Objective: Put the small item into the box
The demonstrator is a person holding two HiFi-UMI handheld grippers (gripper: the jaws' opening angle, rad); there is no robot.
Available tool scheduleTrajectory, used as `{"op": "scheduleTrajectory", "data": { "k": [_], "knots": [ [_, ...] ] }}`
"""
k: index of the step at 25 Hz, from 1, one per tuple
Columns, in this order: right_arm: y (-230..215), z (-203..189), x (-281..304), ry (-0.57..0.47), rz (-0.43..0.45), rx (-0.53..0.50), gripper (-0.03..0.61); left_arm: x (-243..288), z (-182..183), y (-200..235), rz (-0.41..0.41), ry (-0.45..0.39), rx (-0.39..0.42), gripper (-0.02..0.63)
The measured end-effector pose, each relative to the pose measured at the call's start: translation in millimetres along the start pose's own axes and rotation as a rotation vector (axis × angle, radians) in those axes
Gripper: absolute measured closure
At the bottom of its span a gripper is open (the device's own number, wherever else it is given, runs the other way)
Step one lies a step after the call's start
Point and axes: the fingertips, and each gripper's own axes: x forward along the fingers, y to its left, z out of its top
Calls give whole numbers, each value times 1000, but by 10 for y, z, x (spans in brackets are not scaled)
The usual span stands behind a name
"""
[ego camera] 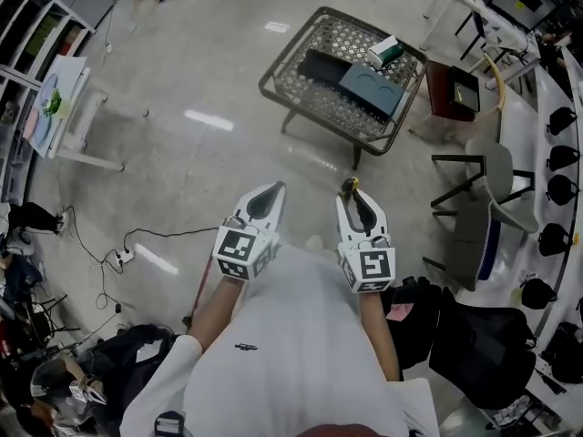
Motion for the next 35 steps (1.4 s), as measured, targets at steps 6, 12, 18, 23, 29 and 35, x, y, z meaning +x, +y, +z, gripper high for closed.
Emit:
{"op": "scheduleTrajectory", "data": {
  "k": [6,12,18,23,29,35],
  "knots": [
    [-184,31,26,-16,9,22,472,162,0,-118,-1,8,-3,612],
    [-312,162,373,-32,12,-1,472,485,101,70,-10,5,4,612],
    [-492,265,928,-24,-8,10,472,983,351,369,-53,-3,13,612],
    [-587,485,1532,-12,-13,-2,472,1366,706,820,-63,-26,1,612],
    [-612,880,2424,-16,-21,-28,472,1783,1137,1498,-101,-31,-9,612],
    [-689,1006,3152,9,-54,-15,472,2187,1422,2095,-121,-31,-31,612]
  ]
}}
